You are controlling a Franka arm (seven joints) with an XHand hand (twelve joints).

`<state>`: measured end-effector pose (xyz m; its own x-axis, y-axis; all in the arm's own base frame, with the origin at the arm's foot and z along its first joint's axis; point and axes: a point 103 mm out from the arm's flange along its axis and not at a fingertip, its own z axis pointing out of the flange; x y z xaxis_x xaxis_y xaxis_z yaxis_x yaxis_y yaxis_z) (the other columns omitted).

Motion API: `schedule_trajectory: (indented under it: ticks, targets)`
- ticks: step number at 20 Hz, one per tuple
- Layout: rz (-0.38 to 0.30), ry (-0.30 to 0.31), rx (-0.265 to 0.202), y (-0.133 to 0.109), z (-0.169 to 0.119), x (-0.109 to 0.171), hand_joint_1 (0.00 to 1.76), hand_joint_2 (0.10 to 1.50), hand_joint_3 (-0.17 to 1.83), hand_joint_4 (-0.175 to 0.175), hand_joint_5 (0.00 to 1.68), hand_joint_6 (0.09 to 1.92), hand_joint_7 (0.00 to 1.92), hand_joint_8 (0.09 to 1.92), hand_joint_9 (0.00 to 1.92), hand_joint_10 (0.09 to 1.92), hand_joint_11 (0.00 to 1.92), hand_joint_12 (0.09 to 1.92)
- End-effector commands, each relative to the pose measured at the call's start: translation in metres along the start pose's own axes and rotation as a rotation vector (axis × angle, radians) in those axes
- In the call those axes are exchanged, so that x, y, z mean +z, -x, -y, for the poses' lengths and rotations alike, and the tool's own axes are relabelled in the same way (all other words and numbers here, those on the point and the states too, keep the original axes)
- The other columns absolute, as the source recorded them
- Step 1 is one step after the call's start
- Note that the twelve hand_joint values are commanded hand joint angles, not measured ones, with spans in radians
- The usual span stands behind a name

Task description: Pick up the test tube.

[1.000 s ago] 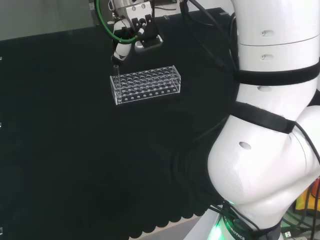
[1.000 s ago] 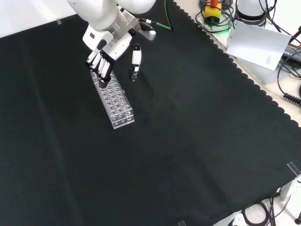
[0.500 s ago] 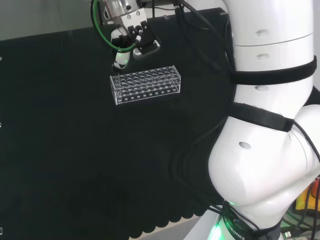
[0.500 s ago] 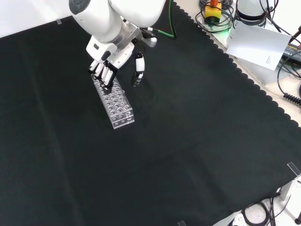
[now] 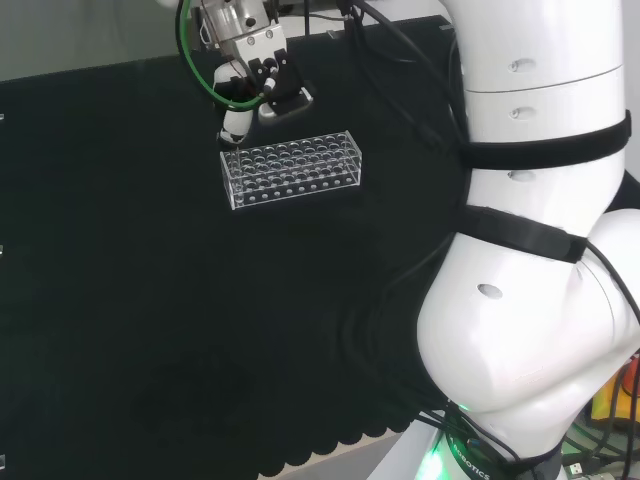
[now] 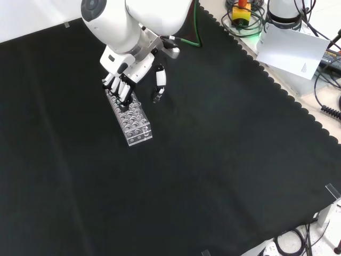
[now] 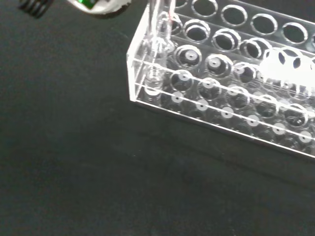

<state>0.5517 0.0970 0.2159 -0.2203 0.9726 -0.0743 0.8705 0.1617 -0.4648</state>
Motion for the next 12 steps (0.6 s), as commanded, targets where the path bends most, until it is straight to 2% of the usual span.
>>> schedule_trajectory:
  ticks: [1,12]
  targets:
    - [0.015,0.0,-0.015,-0.0071,-0.0021,0.002,0.87,0.7,0.59,-0.06,0.42,0.57,0.74,0.87,0.43,0.86,0.0,1.62]
    - [0.062,-0.01,-0.012,-0.0022,-0.0036,0.0107,0.91,0.68,0.61,-0.058,0.47,0.66,0.81,0.89,0.51,0.84,0.02,1.62]
